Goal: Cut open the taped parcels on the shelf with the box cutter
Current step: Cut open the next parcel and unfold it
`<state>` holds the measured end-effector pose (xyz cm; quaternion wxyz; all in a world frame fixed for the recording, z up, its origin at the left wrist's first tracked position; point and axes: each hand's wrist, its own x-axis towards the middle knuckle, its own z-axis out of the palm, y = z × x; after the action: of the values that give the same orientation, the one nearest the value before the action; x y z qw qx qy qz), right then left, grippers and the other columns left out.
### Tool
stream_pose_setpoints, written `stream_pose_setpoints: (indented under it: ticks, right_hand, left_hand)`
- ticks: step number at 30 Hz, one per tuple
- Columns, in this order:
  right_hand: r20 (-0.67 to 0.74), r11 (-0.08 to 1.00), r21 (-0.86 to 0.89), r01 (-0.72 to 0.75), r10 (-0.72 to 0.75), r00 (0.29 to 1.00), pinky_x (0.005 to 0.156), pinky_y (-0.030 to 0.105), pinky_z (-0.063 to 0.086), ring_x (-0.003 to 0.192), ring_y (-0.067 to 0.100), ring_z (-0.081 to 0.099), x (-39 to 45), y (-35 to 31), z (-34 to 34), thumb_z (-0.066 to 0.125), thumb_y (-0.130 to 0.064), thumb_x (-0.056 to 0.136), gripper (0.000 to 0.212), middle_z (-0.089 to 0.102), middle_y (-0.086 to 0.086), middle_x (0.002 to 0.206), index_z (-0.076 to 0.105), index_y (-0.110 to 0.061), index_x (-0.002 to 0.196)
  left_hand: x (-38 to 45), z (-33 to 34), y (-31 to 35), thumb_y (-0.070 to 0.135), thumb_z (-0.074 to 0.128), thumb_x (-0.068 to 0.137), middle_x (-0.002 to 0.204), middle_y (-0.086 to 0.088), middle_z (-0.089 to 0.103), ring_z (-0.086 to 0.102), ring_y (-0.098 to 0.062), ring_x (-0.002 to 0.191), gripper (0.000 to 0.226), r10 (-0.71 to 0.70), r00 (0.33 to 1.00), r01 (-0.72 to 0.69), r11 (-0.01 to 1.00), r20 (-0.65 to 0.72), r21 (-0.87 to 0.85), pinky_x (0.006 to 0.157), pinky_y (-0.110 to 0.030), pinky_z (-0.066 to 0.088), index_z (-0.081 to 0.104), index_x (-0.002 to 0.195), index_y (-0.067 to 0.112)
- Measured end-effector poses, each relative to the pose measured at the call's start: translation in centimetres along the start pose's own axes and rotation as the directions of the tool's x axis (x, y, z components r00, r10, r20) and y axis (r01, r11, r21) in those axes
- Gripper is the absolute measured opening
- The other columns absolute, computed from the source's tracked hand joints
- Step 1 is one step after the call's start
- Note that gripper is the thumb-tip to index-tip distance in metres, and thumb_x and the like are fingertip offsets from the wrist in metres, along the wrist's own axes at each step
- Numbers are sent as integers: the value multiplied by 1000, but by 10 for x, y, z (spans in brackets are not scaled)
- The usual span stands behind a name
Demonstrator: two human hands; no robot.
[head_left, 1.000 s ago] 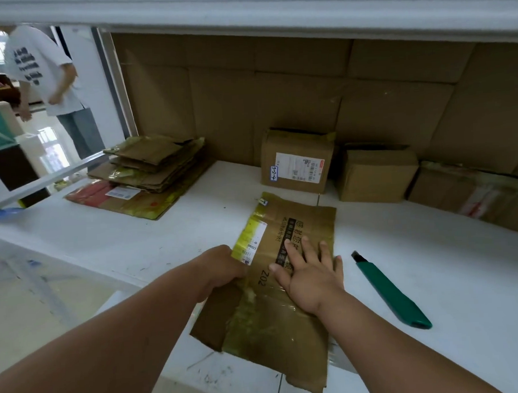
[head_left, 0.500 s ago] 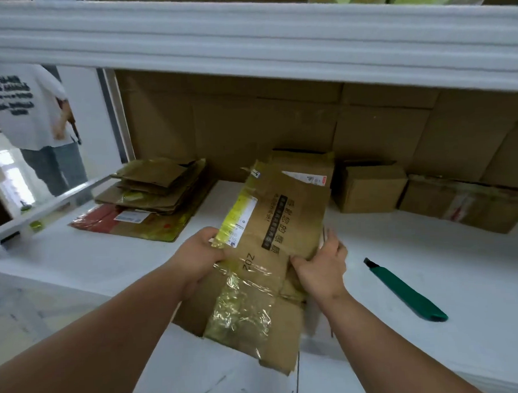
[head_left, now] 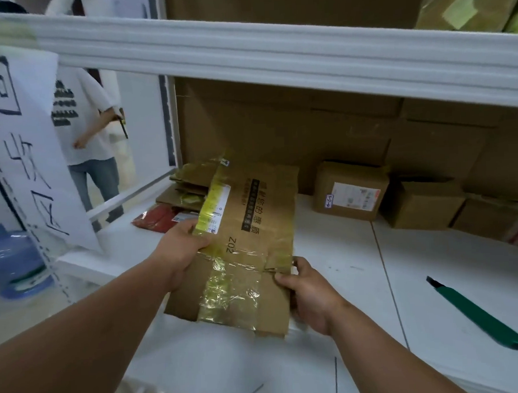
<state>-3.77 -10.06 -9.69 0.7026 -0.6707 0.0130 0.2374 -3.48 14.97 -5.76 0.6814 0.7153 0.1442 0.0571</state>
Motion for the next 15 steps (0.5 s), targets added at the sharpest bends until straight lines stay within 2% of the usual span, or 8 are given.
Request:
stream_pose_setpoints:
  ticks: [2,4,7,8,10,13,15]
  right_hand:
    - [2,1000,-1,30,-30,1000,57,28,54,79,17,74,8,-2,9,62,-22,95,30,76,-1,95,50,-28,122]
    - [4,999,1,54,-54,999,68,34,58,89,18,74,18,-6,13,70,-39,86,43,76,-3,100,51,-26,122]
    - [-38,999,-33,42,-43,998,81,41,57,95,21,72,36,-20,16,69,-64,70,62,74,-1,105,54,-28,117]
    - [-65,997,-63,51,-55,996,87,45,56,98,23,71,45,-25,17,67,-65,72,60,73,1,108,54,-28,117]
    - [-146,988,-131,85,-104,984,92,50,55,99,26,68,63,-35,16,62,-55,86,44,70,4,110,54,-25,117]
    - [-219,964,-227,139,-190,957,74,34,54,91,19,63,88,-49,14,52,-39,98,20,64,-1,100,51,-24,112]
    - [-246,965,-200,171,-218,944,68,33,54,86,21,63,101,-58,12,49,-30,99,7,63,1,95,50,-26,104]
  left_hand:
    - [8,-7,-1,4,68,87,83,-5,76,74,-26,74,27,1,1000,-1,1000,-17,10,64,-38,59,66,106,24]
    - [17,-9,1,5,67,87,89,-7,75,74,-25,75,28,18,1000,-18,999,-16,27,69,-41,59,66,109,22]
    - [32,-8,8,7,69,86,89,-4,74,73,-17,68,27,53,996,-49,997,-65,67,58,-30,56,65,109,23]
    - [37,-7,12,9,70,86,88,-3,74,73,-17,67,27,59,995,-54,996,-80,72,57,-29,55,65,109,23]
    - [48,-6,19,15,72,86,87,1,73,73,-19,71,27,85,991,-73,991,-103,117,62,-31,57,65,110,25]
    - [63,-5,28,33,69,88,89,9,69,68,-14,81,22,118,989,-91,962,-92,259,68,-30,53,65,109,36]
    - [73,-3,35,46,67,87,88,9,71,69,-15,83,17,97,994,-82,959,-43,272,68,-29,53,67,102,38]
